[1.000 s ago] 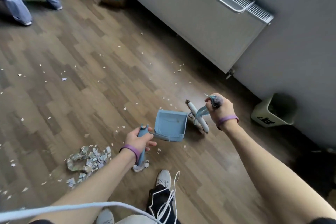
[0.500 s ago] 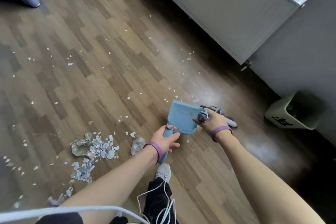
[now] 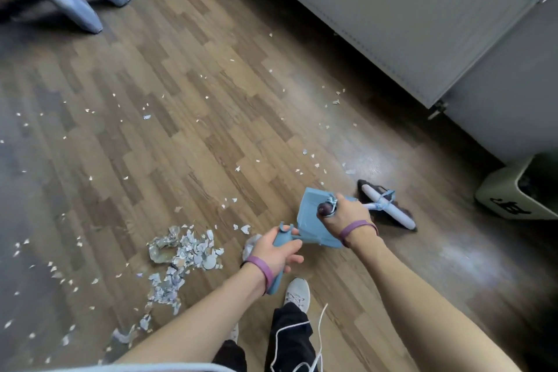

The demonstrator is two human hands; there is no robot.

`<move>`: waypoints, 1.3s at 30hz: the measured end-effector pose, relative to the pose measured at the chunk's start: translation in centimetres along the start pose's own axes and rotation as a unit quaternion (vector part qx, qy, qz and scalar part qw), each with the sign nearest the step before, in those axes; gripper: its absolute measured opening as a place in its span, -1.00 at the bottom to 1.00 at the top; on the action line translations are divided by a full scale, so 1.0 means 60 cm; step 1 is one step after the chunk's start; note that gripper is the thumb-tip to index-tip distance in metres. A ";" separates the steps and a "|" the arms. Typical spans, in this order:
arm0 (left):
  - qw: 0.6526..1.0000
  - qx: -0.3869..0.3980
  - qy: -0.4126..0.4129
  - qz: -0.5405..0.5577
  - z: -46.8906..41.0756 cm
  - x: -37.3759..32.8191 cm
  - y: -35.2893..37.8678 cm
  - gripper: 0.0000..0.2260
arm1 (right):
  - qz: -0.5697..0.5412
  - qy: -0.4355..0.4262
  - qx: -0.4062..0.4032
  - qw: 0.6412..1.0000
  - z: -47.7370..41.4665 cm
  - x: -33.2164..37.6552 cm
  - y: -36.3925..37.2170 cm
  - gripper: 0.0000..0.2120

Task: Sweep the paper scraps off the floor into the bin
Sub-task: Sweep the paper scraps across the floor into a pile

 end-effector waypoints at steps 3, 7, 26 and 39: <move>0.999 -0.034 -0.001 -0.005 0.018 0.028 -0.084 -0.85 | -0.008 -0.027 0.025 0.999 0.030 0.066 0.057 -0.58; 0.997 -0.073 0.006 0.013 0.052 0.070 -0.219 -0.82 | -0.034 -0.050 0.031 0.998 0.084 0.186 0.135 -0.68; 0.957 -0.242 0.011 0.158 0.235 0.302 -0.765 -0.70 | -0.207 -0.070 0.081 0.973 0.280 0.767 0.423 -0.88; 0.959 -0.192 0.068 0.197 0.208 0.155 -0.756 -0.77 | -0.189 -0.078 -0.034 0.978 0.228 0.736 0.249 -0.82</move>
Point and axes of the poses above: each hand's wrist, its own z-axis away from the middle knuckle, its own y-axis out of the palm, x = y × z, the point moved 7 cm from there along -z, towards the middle knuckle, and after that the axes turned 5 degrees about -z, right-handed, at the moved point
